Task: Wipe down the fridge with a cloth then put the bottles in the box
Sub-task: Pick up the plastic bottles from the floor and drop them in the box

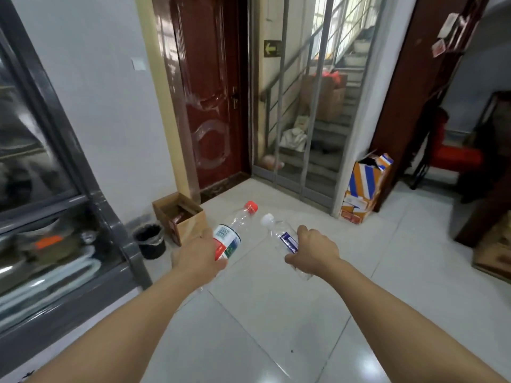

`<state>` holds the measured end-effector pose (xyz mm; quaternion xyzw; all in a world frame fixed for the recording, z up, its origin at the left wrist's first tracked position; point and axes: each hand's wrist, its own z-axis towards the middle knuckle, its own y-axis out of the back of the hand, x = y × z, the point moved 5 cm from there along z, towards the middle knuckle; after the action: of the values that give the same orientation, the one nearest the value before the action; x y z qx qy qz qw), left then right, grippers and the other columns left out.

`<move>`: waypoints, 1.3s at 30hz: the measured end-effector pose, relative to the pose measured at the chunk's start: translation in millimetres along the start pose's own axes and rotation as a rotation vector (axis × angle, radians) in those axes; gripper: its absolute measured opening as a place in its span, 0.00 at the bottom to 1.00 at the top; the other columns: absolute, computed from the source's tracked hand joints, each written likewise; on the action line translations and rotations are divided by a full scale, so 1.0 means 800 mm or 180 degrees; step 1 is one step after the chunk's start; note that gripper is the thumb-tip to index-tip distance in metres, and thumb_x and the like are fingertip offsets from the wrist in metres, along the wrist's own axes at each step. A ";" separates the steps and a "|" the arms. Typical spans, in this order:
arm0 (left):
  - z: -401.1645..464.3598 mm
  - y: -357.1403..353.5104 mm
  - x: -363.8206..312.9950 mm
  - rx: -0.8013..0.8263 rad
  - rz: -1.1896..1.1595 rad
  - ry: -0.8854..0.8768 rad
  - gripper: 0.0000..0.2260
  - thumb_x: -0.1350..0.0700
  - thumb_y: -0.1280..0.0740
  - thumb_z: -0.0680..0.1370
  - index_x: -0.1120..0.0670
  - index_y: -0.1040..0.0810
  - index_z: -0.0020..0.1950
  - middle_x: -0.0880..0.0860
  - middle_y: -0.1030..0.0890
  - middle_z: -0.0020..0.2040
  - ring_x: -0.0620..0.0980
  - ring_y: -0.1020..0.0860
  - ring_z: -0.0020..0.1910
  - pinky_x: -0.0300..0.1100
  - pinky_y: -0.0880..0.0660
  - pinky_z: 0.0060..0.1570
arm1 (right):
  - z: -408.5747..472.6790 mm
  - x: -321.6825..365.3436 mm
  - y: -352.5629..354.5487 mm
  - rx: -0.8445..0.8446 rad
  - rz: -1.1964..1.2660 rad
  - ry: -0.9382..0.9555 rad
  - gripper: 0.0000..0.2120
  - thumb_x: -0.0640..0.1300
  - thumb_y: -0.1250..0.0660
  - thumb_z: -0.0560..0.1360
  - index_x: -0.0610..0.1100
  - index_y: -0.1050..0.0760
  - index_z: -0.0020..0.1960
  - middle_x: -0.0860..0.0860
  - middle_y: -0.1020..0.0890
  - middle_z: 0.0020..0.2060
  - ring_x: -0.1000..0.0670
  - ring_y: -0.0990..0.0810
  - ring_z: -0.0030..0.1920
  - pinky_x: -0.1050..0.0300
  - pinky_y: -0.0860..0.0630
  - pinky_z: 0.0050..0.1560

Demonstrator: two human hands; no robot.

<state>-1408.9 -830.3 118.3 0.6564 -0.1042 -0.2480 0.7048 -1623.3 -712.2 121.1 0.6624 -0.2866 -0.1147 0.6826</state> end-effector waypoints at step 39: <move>0.996 -0.159 -0.249 0.0075 0.0302 0.1131 0.24 0.40 0.34 0.69 0.51 0.36 0.58 0.52 0.21 0.53 0.54 0.22 0.51 0.44 0.30 0.42 | 1.136 -0.128 0.103 0.0124 -0.0080 0.1322 0.26 0.57 0.30 0.67 0.43 0.32 0.57 0.45 0.23 0.54 0.42 0.22 0.53 0.53 0.29 0.44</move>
<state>-1983.1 -1431.3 122.9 0.6925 -0.0118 -0.0934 0.7153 -2218.0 -1411.5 138.8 0.6885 -0.1336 0.0213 0.7125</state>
